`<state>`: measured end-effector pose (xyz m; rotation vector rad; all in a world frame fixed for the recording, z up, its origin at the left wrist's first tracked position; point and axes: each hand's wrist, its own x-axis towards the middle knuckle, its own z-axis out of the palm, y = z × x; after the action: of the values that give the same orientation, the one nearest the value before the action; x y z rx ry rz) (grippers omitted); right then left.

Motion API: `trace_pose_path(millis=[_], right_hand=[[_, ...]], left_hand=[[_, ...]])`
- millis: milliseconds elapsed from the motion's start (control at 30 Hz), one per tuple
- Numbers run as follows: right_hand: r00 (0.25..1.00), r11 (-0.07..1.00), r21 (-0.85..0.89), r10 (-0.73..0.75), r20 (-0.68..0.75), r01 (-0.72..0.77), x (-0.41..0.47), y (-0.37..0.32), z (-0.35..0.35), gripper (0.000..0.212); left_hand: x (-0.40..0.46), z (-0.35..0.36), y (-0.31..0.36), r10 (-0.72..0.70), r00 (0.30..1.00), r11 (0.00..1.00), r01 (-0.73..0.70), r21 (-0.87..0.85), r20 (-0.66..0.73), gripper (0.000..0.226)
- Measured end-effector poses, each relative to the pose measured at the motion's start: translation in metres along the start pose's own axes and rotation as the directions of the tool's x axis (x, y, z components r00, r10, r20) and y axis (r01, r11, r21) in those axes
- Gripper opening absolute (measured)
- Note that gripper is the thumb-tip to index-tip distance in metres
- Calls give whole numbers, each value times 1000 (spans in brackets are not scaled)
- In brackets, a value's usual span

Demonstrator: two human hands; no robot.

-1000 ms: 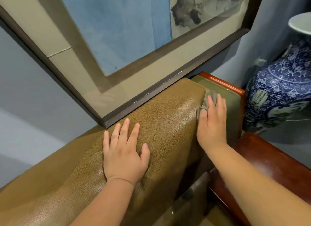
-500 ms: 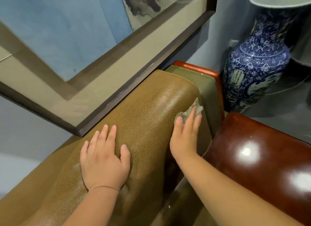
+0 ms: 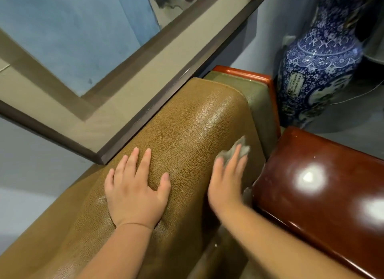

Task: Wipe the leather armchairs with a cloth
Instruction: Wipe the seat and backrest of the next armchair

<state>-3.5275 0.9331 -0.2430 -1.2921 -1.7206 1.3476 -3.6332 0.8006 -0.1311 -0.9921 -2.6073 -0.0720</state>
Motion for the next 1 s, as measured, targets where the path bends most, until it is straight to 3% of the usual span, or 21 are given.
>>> trace_pose_path(millis=[100,133,200,267,333,400,467,567,633,700,800,1000], right_hand=[[950,970,-227,-15,312,90,-70,24,18,91],[936,949,-274,-55,346,158,-59,30,16,94],[970,956,-232,-132,203,179,-8,38,2,74],[999,997,-64,32,-14,-33,59,41,-22,75],[968,968,56,246,-46,-244,96,42,-34,78],[950,947,77,314,4,-313,74,39,-20,72],[949,970,24,230,214,-240,3,39,-7,75],[883,986,-128,155,442,-109,-69,46,-13,80],[910,982,-135,174,376,-132,-22,50,-22,73],[929,951,-85,309,201,-298,49,52,-38,59],[898,904,20,421,127,-426,110,65,-62,65],[918,954,-31,296,264,-299,-17,87,-17,75]], left_hand=[[5,-2,2,-2,999,1000,2,-17,-34,72],[5,-3,3,4,999,1000,-5,-20,-47,72],[3,-3,2,34,995,999,-36,-16,-91,69],[2,-1,4,65,990,998,-67,-12,-128,67],[3,2,8,84,988,996,-85,-3,-129,65],[3,3,9,127,989,991,-123,45,-80,63],[0,-1,10,165,985,982,-168,91,45,64],[6,-22,35,57,967,994,-78,75,250,81],[20,-25,64,63,957,991,-94,97,284,96],[29,-18,83,156,947,961,-212,180,280,102],[28,-2,82,231,963,932,-260,253,137,101],[26,15,79,268,961,939,-276,205,66,101]])
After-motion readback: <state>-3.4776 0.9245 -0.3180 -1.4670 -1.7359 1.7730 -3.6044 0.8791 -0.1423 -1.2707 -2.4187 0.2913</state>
